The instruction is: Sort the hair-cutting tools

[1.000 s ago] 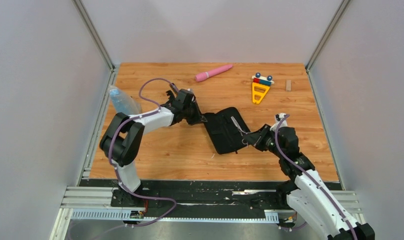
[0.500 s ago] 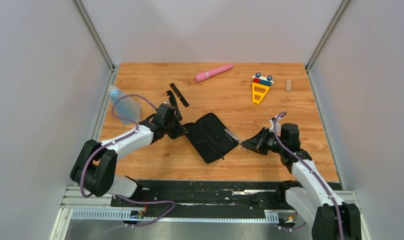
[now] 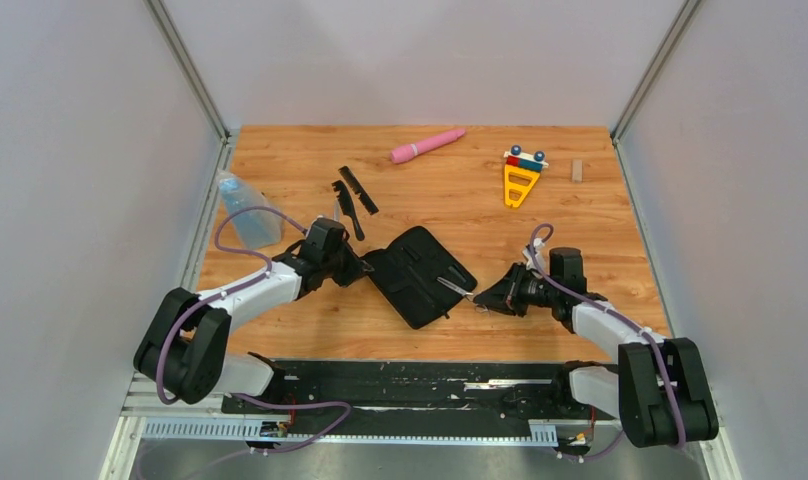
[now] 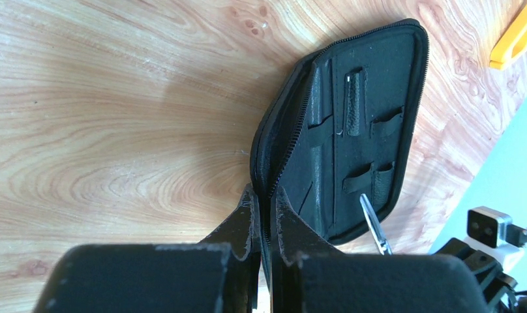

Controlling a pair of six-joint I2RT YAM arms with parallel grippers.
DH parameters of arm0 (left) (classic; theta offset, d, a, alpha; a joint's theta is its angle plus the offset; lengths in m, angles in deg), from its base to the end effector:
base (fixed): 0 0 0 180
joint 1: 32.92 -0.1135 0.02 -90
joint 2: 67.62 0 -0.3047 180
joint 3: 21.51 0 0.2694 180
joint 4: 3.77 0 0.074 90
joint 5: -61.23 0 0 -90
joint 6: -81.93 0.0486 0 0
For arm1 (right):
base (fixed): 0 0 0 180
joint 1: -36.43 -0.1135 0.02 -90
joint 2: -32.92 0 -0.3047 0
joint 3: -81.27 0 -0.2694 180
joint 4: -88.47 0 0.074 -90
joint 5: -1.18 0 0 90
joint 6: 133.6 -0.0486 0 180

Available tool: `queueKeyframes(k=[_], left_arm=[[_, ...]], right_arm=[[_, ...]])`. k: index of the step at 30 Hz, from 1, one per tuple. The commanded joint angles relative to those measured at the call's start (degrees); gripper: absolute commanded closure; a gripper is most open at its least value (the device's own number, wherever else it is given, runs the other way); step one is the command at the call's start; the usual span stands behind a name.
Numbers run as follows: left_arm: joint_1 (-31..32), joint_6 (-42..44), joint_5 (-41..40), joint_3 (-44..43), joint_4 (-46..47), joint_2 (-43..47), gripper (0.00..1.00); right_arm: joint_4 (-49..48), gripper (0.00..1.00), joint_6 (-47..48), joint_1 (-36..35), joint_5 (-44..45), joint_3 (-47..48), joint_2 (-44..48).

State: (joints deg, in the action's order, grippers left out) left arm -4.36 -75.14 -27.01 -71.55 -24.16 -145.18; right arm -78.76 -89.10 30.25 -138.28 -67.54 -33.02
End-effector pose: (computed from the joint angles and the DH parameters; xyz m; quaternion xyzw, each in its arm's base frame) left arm 0.2412 -0.1330 0.1956 -0.3025 0.8828 -0.2757 0.2305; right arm 0.1834 0.0570 0.1603 0.1421 0.8482 0.4944 0.1262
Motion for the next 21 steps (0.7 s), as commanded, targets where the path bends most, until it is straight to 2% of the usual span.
queueKeyframes(k=[1, 21], left_arm=[[0.01, -1.11, -0.37, 1.45, 0.37, 0.62, 1.0], [0.01, -0.37, 1.86, 2.51, -1.11, 0.83, 1.0]], right_arm=[[-6.09, 1.0, -0.64, 0.33, -0.27, -0.94, -1.79], [-17.29, 1.0, -1.46, 0.28, 2.25, -3.05, -9.09]])
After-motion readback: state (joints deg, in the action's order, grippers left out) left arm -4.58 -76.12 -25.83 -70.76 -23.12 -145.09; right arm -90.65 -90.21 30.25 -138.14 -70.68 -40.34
